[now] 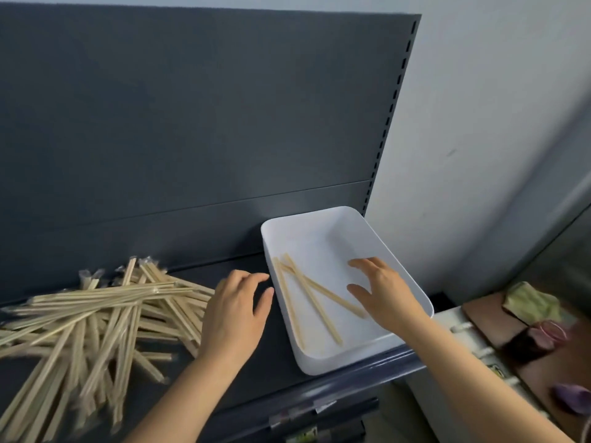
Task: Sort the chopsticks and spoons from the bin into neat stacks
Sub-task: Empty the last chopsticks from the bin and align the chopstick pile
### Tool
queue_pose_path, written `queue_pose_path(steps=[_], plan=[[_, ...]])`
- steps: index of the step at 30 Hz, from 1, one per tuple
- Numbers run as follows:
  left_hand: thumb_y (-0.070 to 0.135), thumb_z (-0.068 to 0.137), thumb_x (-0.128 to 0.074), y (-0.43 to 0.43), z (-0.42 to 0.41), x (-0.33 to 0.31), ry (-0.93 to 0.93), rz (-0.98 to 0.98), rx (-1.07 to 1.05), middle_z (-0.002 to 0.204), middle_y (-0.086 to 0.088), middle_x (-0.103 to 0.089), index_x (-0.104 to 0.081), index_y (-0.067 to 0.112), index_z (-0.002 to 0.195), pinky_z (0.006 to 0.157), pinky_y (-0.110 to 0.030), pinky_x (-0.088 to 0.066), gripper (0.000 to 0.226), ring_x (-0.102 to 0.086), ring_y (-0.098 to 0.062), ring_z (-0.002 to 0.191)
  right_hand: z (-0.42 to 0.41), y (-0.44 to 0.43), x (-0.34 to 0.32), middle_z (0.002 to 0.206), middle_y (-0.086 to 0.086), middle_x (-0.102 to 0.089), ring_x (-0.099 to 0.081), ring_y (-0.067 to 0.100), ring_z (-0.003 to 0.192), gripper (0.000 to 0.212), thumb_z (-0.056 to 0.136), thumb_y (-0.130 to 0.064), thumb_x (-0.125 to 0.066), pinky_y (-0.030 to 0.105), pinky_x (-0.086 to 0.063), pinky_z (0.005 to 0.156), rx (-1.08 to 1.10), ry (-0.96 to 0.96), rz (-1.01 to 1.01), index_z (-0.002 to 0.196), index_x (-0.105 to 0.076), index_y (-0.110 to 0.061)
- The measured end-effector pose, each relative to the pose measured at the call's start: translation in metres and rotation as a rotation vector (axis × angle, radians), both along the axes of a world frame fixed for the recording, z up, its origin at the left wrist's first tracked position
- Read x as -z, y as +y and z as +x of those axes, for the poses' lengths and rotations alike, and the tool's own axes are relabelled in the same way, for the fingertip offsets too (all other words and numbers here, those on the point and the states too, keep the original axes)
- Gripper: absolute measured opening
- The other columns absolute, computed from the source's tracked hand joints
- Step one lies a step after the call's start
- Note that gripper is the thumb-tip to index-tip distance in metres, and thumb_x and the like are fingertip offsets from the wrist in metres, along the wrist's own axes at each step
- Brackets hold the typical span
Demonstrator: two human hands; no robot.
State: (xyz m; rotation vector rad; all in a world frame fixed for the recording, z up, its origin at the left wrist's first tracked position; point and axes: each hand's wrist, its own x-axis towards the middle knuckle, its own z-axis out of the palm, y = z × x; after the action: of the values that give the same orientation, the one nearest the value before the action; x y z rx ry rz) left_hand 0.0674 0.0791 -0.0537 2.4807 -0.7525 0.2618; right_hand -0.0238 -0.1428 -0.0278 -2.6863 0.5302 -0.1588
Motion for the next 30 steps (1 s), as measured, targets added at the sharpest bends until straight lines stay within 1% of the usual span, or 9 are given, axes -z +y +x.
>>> queue_pose_path(steps=[4,8,13,18,22,24,27,29,30], plan=[[0.041,0.095,-0.046,-0.034,0.006,0.004,0.095,0.017,-0.022,0.121,0.005,-0.05,-0.052,0.023,0.13,0.085,-0.031,-0.047,0.04,-0.049,-0.016,0.112,0.009,-0.023,0.01,0.141,0.0,-0.041,-0.044,0.022,0.124,0.053,0.093,-0.032,-0.055,0.031,-0.04,0.095,-0.023,0.093,0.047,0.141,-0.036,-0.02],[0.045,0.096,-0.04,-0.053,0.027,0.015,0.227,0.072,-0.071,0.136,0.003,-0.041,-0.037,0.022,0.141,0.094,-0.034,-0.044,0.051,-0.041,-0.019,0.125,0.035,-0.026,0.023,0.145,0.005,-0.037,-0.038,0.024,0.131,0.067,0.091,-0.041,-0.056,0.033,-0.036,0.102,-0.051,0.25,0.117,0.145,-0.027,-0.015],[0.046,0.097,-0.035,-0.057,0.042,0.029,0.314,0.075,-0.067,0.143,0.001,-0.038,-0.024,0.021,0.148,0.099,-0.035,-0.04,0.058,-0.039,-0.019,0.129,0.074,-0.017,0.04,0.143,0.009,-0.039,-0.04,0.025,0.129,0.078,0.086,-0.048,-0.06,0.032,-0.037,0.1,-0.049,0.402,0.254,0.145,-0.027,-0.008],[0.044,0.097,-0.035,-0.054,0.046,0.036,0.284,0.054,-0.041,0.142,0.003,-0.04,-0.022,0.021,0.149,0.099,-0.032,-0.039,0.059,-0.038,-0.016,0.128,0.104,0.005,0.062,0.139,0.011,-0.035,-0.033,0.029,0.129,0.088,0.077,-0.063,-0.061,0.038,-0.036,0.1,-0.072,0.525,0.16,0.139,-0.032,-0.008],[0.045,0.096,-0.037,-0.053,0.049,0.04,0.289,0.014,-0.042,0.138,0.005,-0.042,-0.024,0.022,0.149,0.096,-0.03,-0.042,0.059,-0.04,-0.014,0.125,0.114,0.028,0.077,0.131,0.009,-0.034,-0.034,0.028,0.121,0.092,0.071,-0.07,-0.061,0.04,-0.038,0.096,-0.091,0.528,-0.022,0.135,-0.033,-0.011],[0.046,0.096,-0.037,-0.053,0.048,0.042,0.295,-0.007,-0.042,0.137,0.006,-0.043,-0.025,0.023,0.148,0.095,-0.03,-0.043,0.059,-0.041,-0.013,0.125,0.115,0.034,0.081,0.13,0.01,-0.034,-0.034,0.028,0.121,0.088,0.073,-0.065,-0.062,0.039,-0.039,0.097,-0.098,0.507,-0.052,0.136,-0.032,-0.01],[0.046,0.096,-0.038,-0.053,0.048,0.042,0.294,-0.016,-0.04,0.138,0.007,-0.042,-0.024,0.023,0.148,0.094,-0.029,-0.043,0.059,-0.04,-0.012,0.126,0.116,0.031,0.08,0.128,0.011,-0.035,-0.038,0.029,0.119,0.075,0.077,-0.045,-0.069,0.036,-0.042,0.094,-0.083,0.514,0.076,0.132,-0.034,-0.007],[0.044,0.096,-0.039,-0.053,0.048,0.041,0.316,-0.036,-0.035,0.138,0.007,-0.041,-0.024,0.023,0.149,0.094,-0.029,-0.043,0.059,-0.04,-0.012,0.126,0.117,0.025,0.077,0.122,0.011,-0.041,-0.046,0.027,0.108,0.061,0.077,-0.032,-0.07,0.032,-0.045,0.08,-0.057,0.544,0.135,0.123,-0.038,-0.007],[0.044,0.096,-0.039,-0.053,0.048,0.04,0.334,-0.051,-0.035,0.139,0.007,-0.04,-0.023,0.023,0.149,0.093,-0.029,-0.043,0.059,-0.04,-0.012,0.126,0.115,0.022,0.075,0.118,0.01,-0.044,-0.049,0.026,0.1,0.053,0.077,-0.026,-0.069,0.031,-0.043,0.074,-0.033,0.556,0.137,0.117,-0.04,-0.007]])
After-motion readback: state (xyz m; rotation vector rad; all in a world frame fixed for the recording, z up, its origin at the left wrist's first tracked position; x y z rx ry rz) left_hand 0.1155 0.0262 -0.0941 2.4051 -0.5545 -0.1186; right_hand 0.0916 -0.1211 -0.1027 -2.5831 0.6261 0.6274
